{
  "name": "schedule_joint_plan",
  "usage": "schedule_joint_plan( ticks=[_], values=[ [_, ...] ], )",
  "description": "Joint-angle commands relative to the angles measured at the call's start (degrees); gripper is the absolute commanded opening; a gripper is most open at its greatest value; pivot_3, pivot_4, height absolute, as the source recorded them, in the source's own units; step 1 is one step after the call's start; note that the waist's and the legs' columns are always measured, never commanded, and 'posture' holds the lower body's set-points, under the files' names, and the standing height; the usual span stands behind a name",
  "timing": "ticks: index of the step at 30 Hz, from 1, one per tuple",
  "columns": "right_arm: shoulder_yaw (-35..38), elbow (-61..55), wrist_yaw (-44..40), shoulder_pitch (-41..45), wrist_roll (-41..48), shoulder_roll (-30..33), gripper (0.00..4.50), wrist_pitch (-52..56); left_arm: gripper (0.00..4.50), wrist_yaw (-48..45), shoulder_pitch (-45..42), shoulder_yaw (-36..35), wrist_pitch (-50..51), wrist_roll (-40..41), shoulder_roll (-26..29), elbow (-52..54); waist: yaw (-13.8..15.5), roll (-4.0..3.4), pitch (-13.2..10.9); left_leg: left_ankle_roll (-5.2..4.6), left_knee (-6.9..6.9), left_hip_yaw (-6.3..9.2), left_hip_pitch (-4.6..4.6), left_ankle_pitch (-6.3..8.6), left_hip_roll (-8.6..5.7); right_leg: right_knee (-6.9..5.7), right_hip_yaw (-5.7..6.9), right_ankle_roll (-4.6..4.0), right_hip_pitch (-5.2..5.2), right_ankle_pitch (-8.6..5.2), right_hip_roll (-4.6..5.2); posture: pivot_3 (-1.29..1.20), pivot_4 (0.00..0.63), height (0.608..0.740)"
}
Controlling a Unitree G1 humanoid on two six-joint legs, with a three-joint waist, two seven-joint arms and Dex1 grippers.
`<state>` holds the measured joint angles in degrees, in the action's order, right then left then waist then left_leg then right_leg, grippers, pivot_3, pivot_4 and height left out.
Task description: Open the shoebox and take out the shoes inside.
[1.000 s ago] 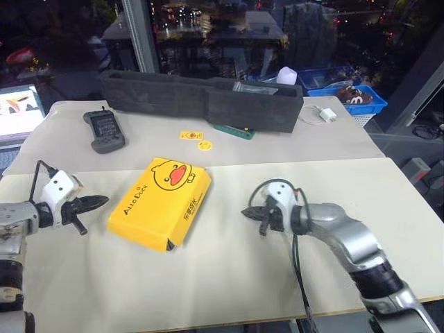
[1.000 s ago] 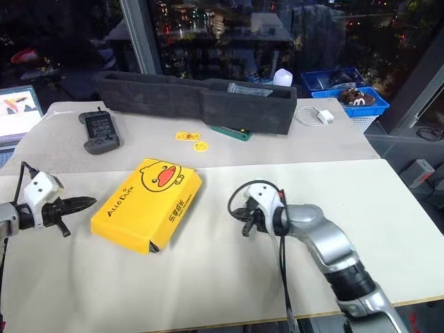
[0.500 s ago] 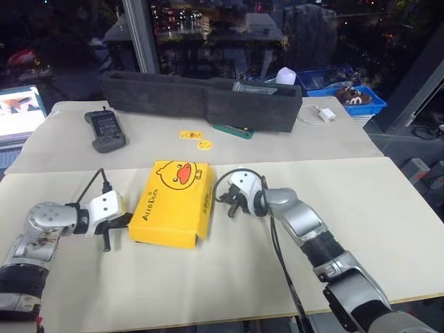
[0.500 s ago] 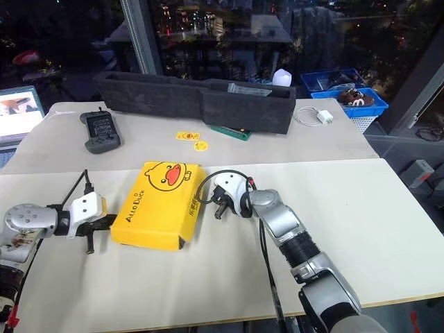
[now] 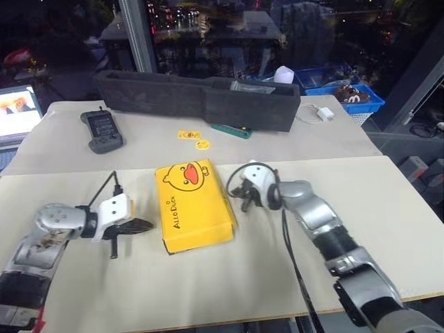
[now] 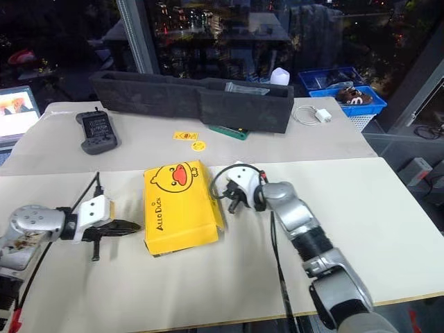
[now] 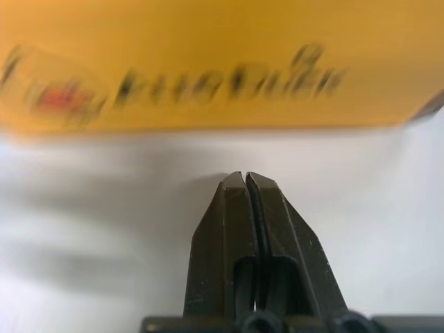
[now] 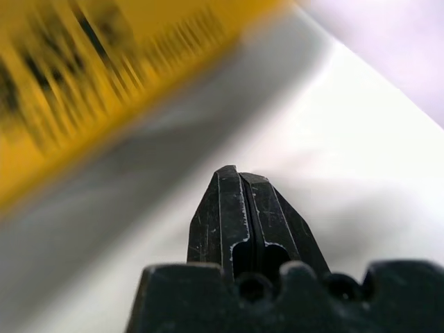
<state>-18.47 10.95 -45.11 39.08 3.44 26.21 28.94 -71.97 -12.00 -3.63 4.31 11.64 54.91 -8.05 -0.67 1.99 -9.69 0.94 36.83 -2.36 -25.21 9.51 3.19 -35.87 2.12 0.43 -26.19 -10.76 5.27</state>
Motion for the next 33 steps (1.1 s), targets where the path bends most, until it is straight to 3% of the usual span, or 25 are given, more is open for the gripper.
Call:
schedule_joint_plan(
  ticks=[1,8,16,24,28,33],
  values=[
    [2.4,-7.0,-3.0,-1.4,1.4,3.1,0.00,2.2,0.06,1.2,1.4,-5.0,-0.2,1.6,1.9,-1.0,0.0,0.00,0.0,0.00,0.00,0.00,0.00,0.00,0.00,0.00,0.00,-0.05,-0.01,-0.03,0.00,0.00,0.150,0.738],
    [4.8,-10.3,-7.8,-4.7,4.2,6.4,0.00,1.8,0.06,5.2,12.4,-20.0,10.2,13.7,-1.3,8.4,-0.3,0.00,0.0,0.02,-0.01,-0.10,0.03,0.01,0.24,0.01,0.04,-0.09,-0.06,-0.05,-0.10,0.00,0.150,0.738],
    [5.7,-2.5,-18.5,-3.8,8.5,7.3,0.00,-5.0,0.06,-3.8,25.3,-36.1,29.8,29.9,3.8,17.7,-0.1,0.08,0.0,0.03,0.01,-0.15,0.08,0.02,0.40,0.01,0.11,-0.28,-0.05,-0.15,-0.18,0.00,0.150,0.738],
    [3.5,11.7,-21.7,1.4,5.9,2.8,0.00,-11.4,0.06,-5.2,34.4,-38.9,26.6,27.3,0.6,21.7,-0.4,-0.08,-0.1,0.24,0.01,-0.37,0.18,0.14,0.49,0.01,0.11,-0.35,-0.06,-0.18,-0.17,0.00,0.150,0.738],
    [3.2,20.1,-21.7,5.2,4.3,-0.4,0.00,-14.3,0.06,-2.2,36.0,-36.9,20.8,24.7,-4.4,26.4,-0.3,-0.08,-0.1,0.24,0.00,-0.41,0.18,0.14,0.49,0.01,0.10,-0.39,-0.07,-0.16,-0.17,0.00,0.150,0.738],
    [2.4,21.4,-24.6,6.7,3.7,-2.4,0.00,-15.2,0.06,-1.0,37.2,-36.6,19.8,25.1,-7.2,28.1,-0.3,-0.07,-0.1,0.21,0.00,-0.42,0.20,0.13,0.54,-0.01,0.10,-0.42,-0.06,-0.15,-0.22,0.00,0.150,0.738]
  ],
)
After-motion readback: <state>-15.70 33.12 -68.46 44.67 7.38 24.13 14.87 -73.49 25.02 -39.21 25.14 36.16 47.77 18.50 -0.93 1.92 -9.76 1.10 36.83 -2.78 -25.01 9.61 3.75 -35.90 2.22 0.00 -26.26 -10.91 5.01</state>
